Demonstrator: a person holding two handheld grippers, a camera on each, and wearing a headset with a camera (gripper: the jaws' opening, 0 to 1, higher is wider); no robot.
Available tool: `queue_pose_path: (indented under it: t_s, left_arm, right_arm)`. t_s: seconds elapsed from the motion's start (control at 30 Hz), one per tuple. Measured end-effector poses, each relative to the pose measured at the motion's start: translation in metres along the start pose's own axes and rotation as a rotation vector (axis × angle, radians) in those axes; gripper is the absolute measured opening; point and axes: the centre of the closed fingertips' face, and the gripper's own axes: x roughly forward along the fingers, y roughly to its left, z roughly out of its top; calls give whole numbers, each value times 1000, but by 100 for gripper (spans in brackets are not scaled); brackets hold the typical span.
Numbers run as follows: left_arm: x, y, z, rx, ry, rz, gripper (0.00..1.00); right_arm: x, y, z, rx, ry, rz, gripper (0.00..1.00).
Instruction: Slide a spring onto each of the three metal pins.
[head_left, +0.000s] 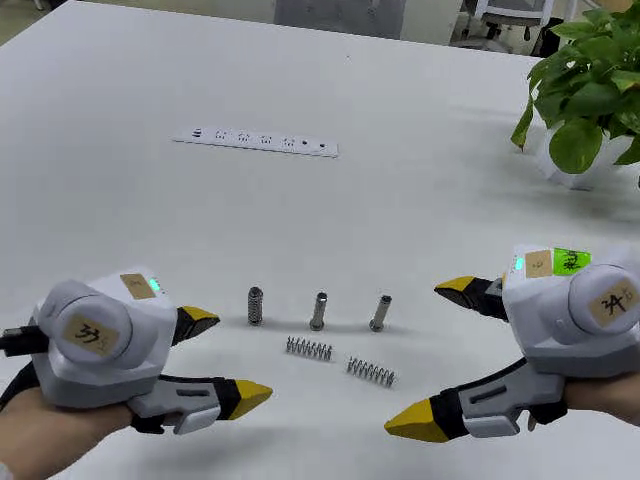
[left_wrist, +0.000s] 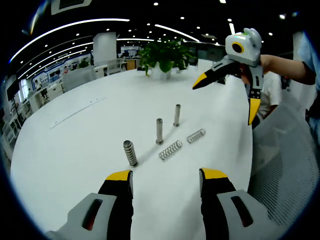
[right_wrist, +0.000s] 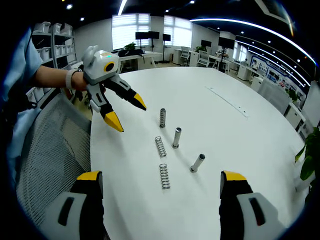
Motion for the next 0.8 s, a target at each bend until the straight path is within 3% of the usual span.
queue_pose_path:
  t_s: [0.13, 0.2, 0.33, 0.43, 0.8]
  left_arm:
    - [16, -4, 6, 78, 26, -35, 47]
    - [23, -7, 8, 119, 58, -46, 41]
    - [38, -5, 8, 160, 87, -66, 33]
    - [48, -3, 7, 228, 129, -82, 31]
    - [72, -18, 10, 315, 208, -162, 26]
  right_arm:
    - [-1, 2, -6, 17, 6, 2, 98]
    - [-2, 3, -7, 20, 6, -1, 98]
    - [-3, 3, -11, 40, 5, -8, 98]
    - [-5, 3, -14, 55, 5, -12, 98]
    - [-6, 10, -23, 107, 1, -23, 97]
